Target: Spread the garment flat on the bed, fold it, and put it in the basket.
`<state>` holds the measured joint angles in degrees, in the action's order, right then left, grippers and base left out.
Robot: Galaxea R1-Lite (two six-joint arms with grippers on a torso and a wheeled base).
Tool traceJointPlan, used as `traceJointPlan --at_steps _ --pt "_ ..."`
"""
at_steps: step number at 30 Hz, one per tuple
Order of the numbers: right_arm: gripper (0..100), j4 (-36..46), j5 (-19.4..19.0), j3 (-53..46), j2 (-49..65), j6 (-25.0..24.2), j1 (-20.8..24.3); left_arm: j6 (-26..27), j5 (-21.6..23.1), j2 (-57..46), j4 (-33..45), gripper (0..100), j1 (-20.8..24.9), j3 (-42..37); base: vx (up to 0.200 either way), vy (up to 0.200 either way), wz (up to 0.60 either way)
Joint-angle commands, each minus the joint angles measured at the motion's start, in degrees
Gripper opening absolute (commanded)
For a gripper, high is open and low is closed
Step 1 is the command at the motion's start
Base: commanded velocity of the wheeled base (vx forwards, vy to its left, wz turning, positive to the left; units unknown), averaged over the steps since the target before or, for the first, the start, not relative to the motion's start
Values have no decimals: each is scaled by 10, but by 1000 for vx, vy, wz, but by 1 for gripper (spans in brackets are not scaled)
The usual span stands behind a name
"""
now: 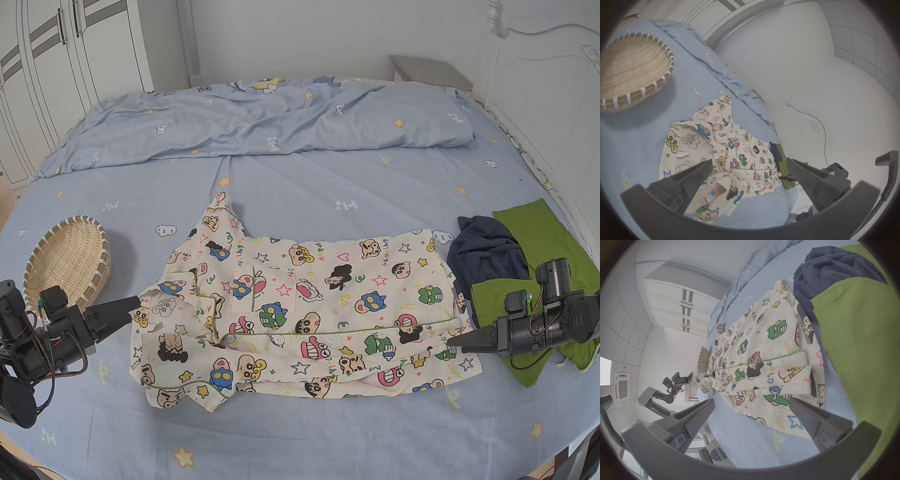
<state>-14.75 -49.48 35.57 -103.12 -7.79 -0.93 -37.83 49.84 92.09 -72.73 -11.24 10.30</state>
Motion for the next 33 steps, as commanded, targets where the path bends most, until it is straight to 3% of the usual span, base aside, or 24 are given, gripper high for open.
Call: traceJointPlan --at_steps 1,6,11,14,15,18,26,33 --pt "100 0 0 -1 6 0 0 0 -1 -93 29 100 34 -23 0 0 0" --pt "100 1 0 -1 14 -3 1 8 -3 -137 107 100 147 -31 0 0 0" --pt "100 1 0 0 36 -5 1 105 -8 -97 166 100 215 -17 0 0 0" --pt "100 1 0 1 44 -5 1 144 -46 -65 199 100 241 7 0 0 0" --pt "100 0 4 0 50 -4 2 163 -91 -37 230 100 269 39 0 0 0" --pt "100 1 4 -1 59 -4 2 170 -150 -8 290 100 320 92 0 0 0" --pt "100 1 4 -2 68 -4 2 171 -156 53 432 100 358 247 0 0 0" --pt "100 2 5 -2 84 -6 -2 166 -172 93 459 100 395 260 0 0 0"
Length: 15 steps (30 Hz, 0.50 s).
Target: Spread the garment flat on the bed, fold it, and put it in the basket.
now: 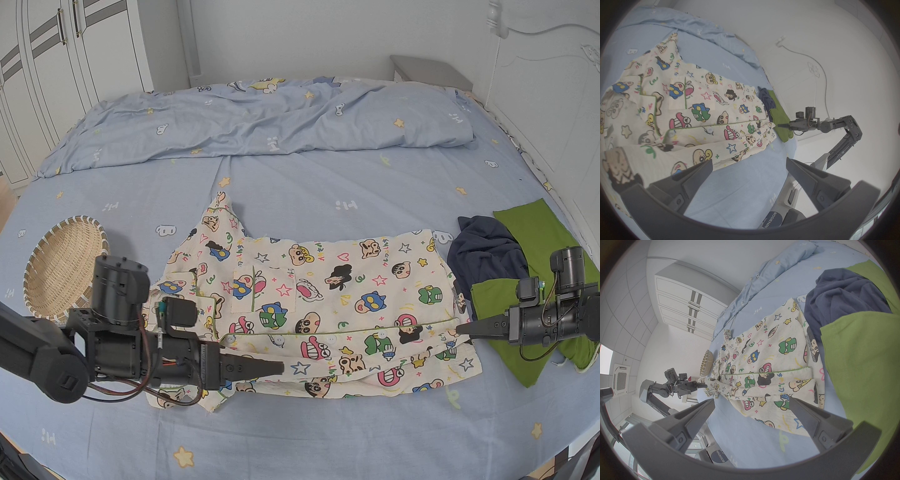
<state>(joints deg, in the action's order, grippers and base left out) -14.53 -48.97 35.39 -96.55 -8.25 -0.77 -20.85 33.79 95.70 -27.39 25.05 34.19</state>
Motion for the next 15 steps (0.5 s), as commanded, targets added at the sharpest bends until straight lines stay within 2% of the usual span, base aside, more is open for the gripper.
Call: traceJointPlan --at_steps 1,5,6,7,15 --pt "100 0 0 -1 18 -1 -4 -3 -13 57 7 100 32 21 0 0 0" --pt "100 0 0 -1 18 -4 -3 -32 -45 72 6 100 59 15 0 0 0" --pt "100 0 0 -1 18 -4 -2 -65 -57 69 5 100 72 10 0 0 0" --pt "100 0 0 -1 17 -4 -1 -74 -58 68 6 100 77 7 0 0 0" --pt "100 -2 0 -3 16 -4 0 -81 -59 76 3 100 99 -10 0 0 0"
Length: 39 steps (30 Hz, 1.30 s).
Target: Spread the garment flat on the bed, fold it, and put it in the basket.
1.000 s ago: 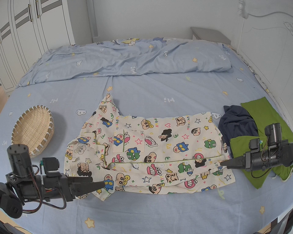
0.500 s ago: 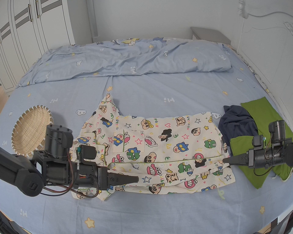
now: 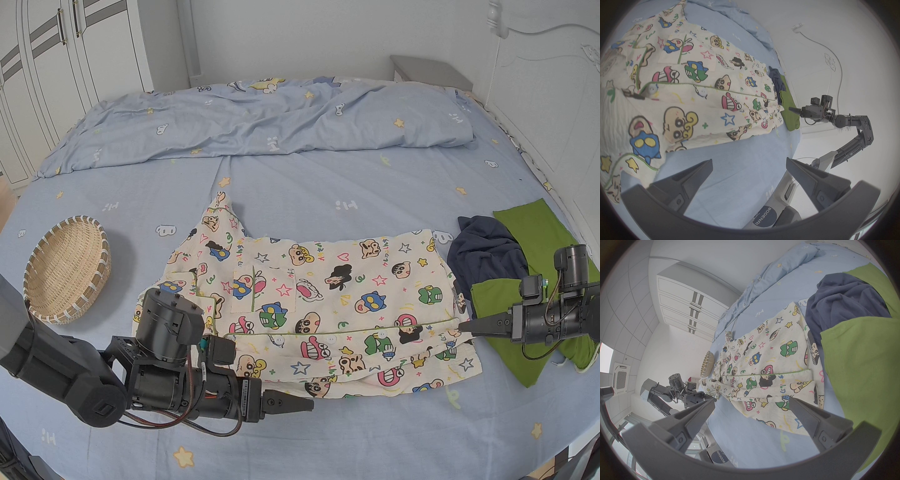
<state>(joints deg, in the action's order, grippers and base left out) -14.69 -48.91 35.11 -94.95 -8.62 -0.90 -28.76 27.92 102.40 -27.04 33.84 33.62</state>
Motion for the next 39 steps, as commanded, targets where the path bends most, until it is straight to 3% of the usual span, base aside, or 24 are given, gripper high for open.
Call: traceJointPlan --at_steps 1,5,6,9,20,27,33,39 --pt "100 -1 0 -1 0 0 1 -2 -1 10 0 100 13 -4 0 0 0" --pt "100 -1 0 -1 0 0 1 -1 -20 31 -3 100 20 -2 0 0 0" --pt "100 -1 0 -2 0 0 1 -3 -56 42 -13 100 23 3 0 0 0" --pt "100 -2 0 -2 0 0 1 -11 -101 63 -35 100 29 4 0 0 0" --pt "100 -3 -1 -5 0 0 0 -70 -111 86 -116 100 31 4 0 0 0" --pt "100 -3 -1 -6 0 0 1 -82 -114 90 -144 100 26 5 0 0 0" --pt "100 -3 -2 -6 0 0 1 -89 -156 103 -190 100 25 6 0 0 0" --pt "100 -3 -3 -6 0 1 1 -90 -160 112 -224 100 13 10 0 0 0"
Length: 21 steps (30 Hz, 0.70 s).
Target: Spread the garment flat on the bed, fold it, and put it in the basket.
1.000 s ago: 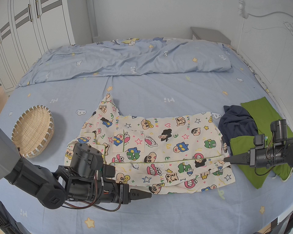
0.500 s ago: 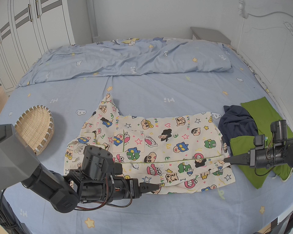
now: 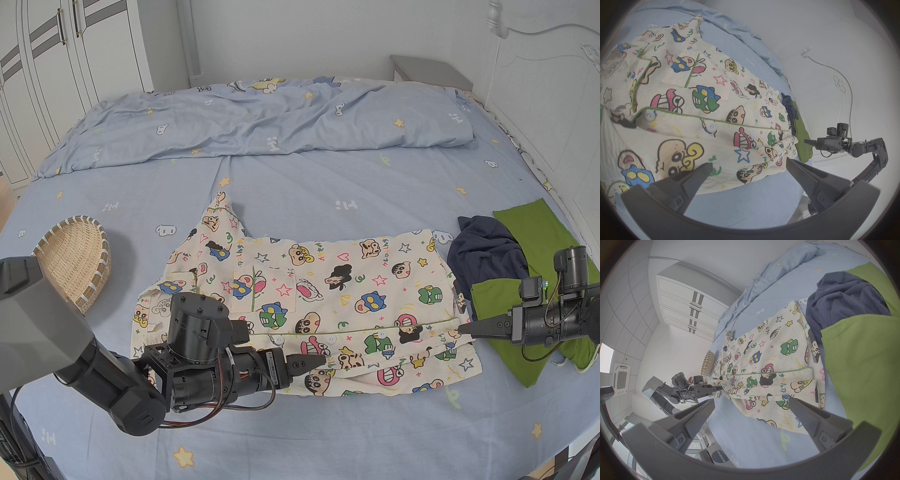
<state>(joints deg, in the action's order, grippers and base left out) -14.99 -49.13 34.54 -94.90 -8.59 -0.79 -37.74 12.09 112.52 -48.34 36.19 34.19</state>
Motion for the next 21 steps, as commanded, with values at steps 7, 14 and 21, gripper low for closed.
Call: traceJointPlan --at_steps 7,14,21 --pt "100 0 -1 -3 1 2 1 -1 -1 24 -29 100 -19 32 0 0 0" --pt "100 -1 3 -12 -5 6 23 -1 -2 16 -24 100 -33 34 0 0 0" --pt "100 -1 4 -19 -15 6 42 0 1 -3 -22 100 -51 36 0 0 0"
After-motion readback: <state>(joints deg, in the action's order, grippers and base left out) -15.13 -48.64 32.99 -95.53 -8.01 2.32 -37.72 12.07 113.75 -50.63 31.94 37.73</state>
